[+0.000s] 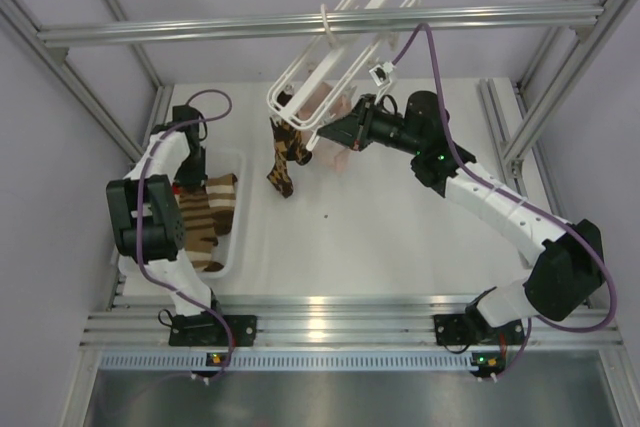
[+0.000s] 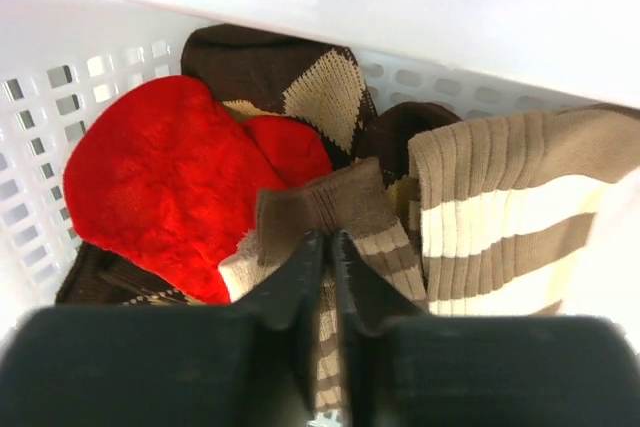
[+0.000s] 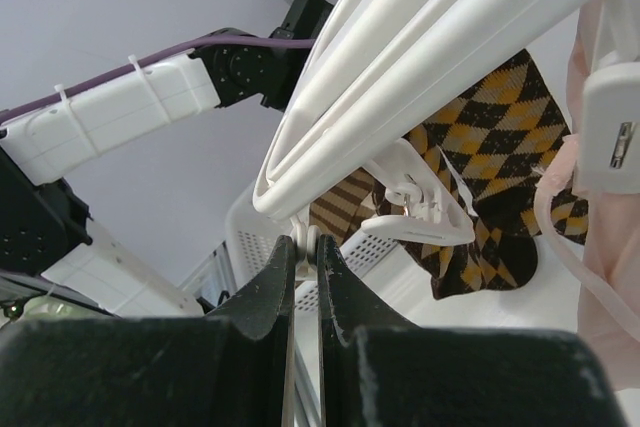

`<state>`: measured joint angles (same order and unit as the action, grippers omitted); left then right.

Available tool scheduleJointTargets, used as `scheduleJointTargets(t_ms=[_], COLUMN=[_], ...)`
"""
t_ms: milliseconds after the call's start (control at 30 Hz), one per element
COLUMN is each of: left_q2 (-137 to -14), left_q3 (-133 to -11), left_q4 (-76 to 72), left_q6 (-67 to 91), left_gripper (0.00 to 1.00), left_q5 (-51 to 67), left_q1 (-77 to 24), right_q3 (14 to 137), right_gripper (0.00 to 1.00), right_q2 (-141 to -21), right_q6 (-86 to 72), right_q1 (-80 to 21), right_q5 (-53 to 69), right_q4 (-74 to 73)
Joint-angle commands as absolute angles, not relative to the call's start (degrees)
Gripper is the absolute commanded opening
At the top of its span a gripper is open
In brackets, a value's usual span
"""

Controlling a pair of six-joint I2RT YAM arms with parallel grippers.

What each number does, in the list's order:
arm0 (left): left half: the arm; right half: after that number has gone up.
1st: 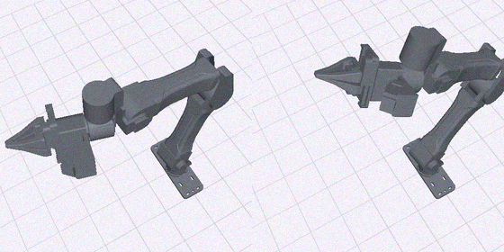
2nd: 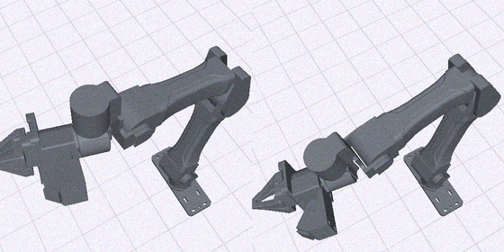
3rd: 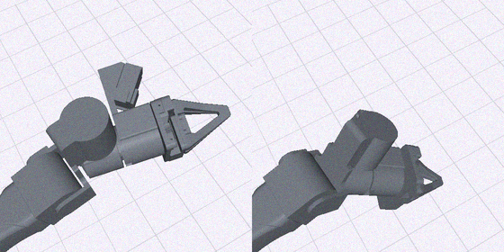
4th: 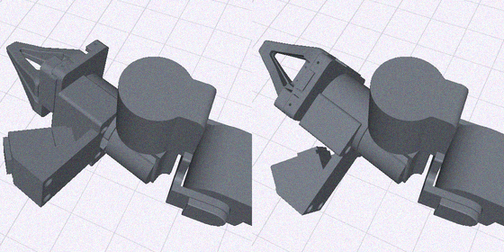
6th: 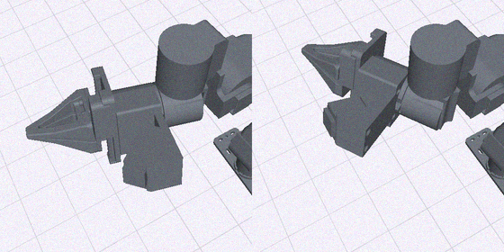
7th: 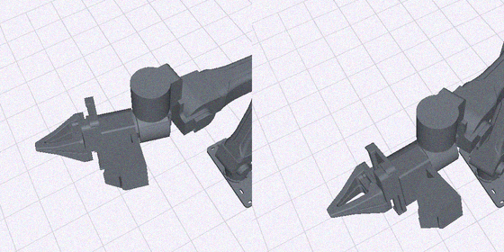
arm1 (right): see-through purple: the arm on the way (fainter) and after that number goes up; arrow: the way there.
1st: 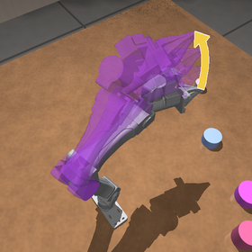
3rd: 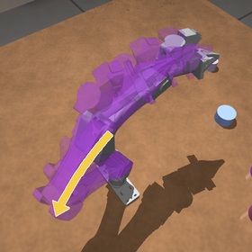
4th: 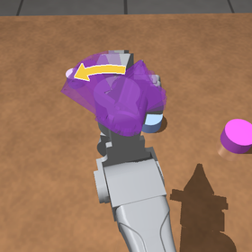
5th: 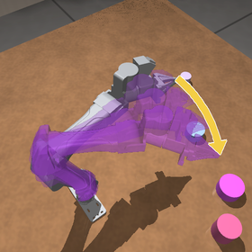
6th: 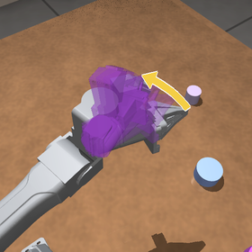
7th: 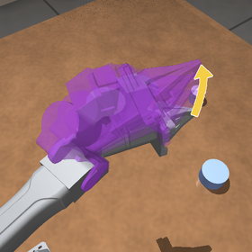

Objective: Clip the socks to the hanger

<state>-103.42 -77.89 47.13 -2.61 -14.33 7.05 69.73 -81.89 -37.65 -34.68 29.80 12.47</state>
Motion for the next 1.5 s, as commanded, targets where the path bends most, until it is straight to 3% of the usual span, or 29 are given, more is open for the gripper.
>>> scheduleJointTargets(t_ms=[0,67,300,600,767,867,1000,1267,1467], left_q2=[-100.6,-98.1,-87.6,-57.8,-36.2,-27.4,-27.4,-41.5,-40.3], left_q3=[-81.0,-81.2,-77.7,-62.4,-52.1,-46.8,-50.8,-66.1,-58.7], left_q4=[48.7,48.9,49.0,41.1,26.7,14.8,9.5,0.4,-7.1], left_q6=[-1.9,-2.3,-6.0,-12.7,-17.2,-12.6,-6.5,8.0,8.3], left_gripper=[0.08,0.0,0.0,0.0,0.0,0.0,0.0,0.0,0.0], left_q5=[-13.4,-13.1,-10.5,6.0,17.8,17.7,27.0,38.9,50.8], left_q1=[7.0,7.0,7.0,7.0,7.0,7.0,7.0,7.0,6.6], right_q3=[69.4,69.4,69.6,69.5,69.5,69.5,69.6,69.7,70.0], right_gripper=[0.0,0.0,0.0,0.0,0.0,0.0,0.0,0.0,0.0], right_q2=[-80.9,-80.9,-80.6,-80.8,-80.9,-80.9,-80.4,-80.5,-81.4], right_q6=[-37.3,-37.3,-37.2,-37.2,-37.9,-38.0,-37.2,-37.5,-40.7], right_q1=[-33.7,-33.7,-33.7,-33.7,-33.7,-33.7,-33.7,-33.7,-33.3], right_q5=[29.4,29.4,29.4,29.4,29.5,29.7,29.7,29.7,30.6], right_q4=[14.4,14.4,14.4,14.7,15.7,15.9,15.2,16.4,18.6])
